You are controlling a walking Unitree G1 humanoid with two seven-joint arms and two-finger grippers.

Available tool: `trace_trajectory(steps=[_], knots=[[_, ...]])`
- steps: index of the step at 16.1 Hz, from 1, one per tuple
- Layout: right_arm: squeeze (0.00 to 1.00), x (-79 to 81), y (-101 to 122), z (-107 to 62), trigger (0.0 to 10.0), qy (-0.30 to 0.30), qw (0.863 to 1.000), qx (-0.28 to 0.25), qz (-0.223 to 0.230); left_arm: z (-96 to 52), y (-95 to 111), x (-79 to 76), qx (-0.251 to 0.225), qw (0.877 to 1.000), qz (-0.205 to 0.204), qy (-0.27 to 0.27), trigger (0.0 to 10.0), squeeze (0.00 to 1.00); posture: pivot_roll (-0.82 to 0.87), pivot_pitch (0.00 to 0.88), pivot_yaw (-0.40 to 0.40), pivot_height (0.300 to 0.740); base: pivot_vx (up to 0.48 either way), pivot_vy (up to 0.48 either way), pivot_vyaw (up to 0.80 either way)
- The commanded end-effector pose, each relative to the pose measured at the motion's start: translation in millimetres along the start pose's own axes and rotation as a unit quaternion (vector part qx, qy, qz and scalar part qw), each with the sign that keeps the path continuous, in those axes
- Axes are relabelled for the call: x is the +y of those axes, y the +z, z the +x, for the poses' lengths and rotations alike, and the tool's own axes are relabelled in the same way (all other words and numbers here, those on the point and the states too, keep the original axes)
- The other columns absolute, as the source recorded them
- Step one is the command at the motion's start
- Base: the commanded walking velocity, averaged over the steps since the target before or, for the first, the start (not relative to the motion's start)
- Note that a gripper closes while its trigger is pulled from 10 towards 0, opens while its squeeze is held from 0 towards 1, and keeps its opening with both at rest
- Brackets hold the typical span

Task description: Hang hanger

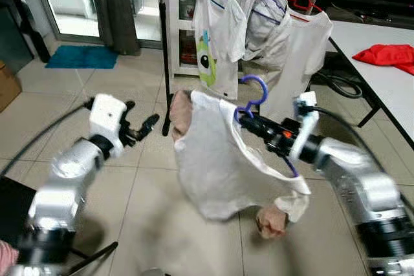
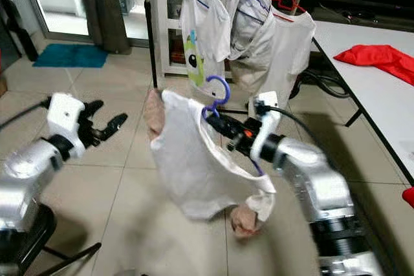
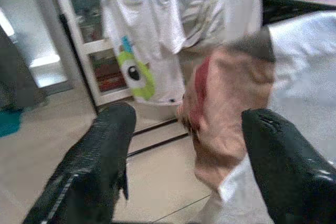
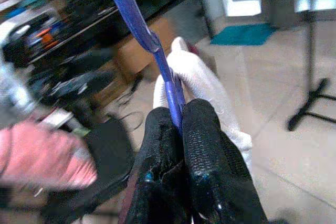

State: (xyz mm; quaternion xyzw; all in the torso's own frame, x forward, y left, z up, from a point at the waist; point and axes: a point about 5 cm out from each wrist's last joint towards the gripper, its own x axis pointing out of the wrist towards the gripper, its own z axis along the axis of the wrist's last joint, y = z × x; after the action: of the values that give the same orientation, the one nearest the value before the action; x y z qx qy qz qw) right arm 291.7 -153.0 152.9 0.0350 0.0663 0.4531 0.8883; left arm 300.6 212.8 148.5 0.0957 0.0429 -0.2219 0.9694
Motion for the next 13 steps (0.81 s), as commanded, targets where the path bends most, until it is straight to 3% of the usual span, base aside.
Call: trace_trajectory(steps=[1, 2, 3, 6, 8, 9, 13], knots=[[0.0, 4.5, 16.9, -5.1, 10.0, 0.044, 0.999, -0.023, -0.011, 4.1, 5.7, -0.9, -0.014, 0.999, -0.011, -0.039, 10.0, 1.0, -0.05, 0.0, -0.058, 0.74, 0.0, 0.0, 0.0], [0.0, 6.0, 17.4, -6.5, 10.0, 0.056, 0.998, -0.021, -0.008, 4.6, 6.0, -1.1, -0.015, 0.998, -0.013, -0.051, 10.0, 1.0, -0.05, 0.0, -0.058, 0.74, 0.0, 0.0, 0.0], [0.0, 11.1, 19.2, -9.8, 10.0, 0.09, 0.996, -0.019, -0.008, 5.9, 5.3, -0.6, -0.014, 0.997, -0.02, -0.076, 10.0, 0.0, -0.05, 0.0, -0.058, 0.74, 0.0, 0.0, 0.0], [0.0, 20.8, 28.0, -16.3, 10.0, 0.154, 0.987, -0.037, 0.01, 6.8, 2.8, -7.9, -0.004, 0.984, -0.057, -0.17, 10.0, 0.0, -0.06, 0.0, -0.051, 0.74, 0.0, 0.0, 0.0], [0.0, 20.4, 29.7, -17.0, 10.0, 0.156, 0.987, -0.038, 0.011, 6.4, -1.2, -10.0, 0.01, 0.982, -0.049, -0.181, 10.0, 0.0, -0.06, 0.0, -0.048, 0.74, 0.0, 0.0, 0.0], [0.0, 20.6, 32.7, -18.3, 10.0, 0.159, 0.986, -0.044, 0.013, 6.3, -1.6, -9.1, 0.006, 0.983, -0.053, -0.178, 0.0, 0.0, -0.07, 0.0, -0.046, 0.74, 0.0, 0.0, 0.0], [0.0, 19.2, 38.3, -22.2, 10.0, 0.164, 0.985, -0.051, 0.016, -6.5, -0.5, -2.4, 0.009, 0.978, -0.065, -0.198, 0.0, 0.0, -0.07, 0.0, -0.045, 0.74, 0.0, 0.0, 0.0]])
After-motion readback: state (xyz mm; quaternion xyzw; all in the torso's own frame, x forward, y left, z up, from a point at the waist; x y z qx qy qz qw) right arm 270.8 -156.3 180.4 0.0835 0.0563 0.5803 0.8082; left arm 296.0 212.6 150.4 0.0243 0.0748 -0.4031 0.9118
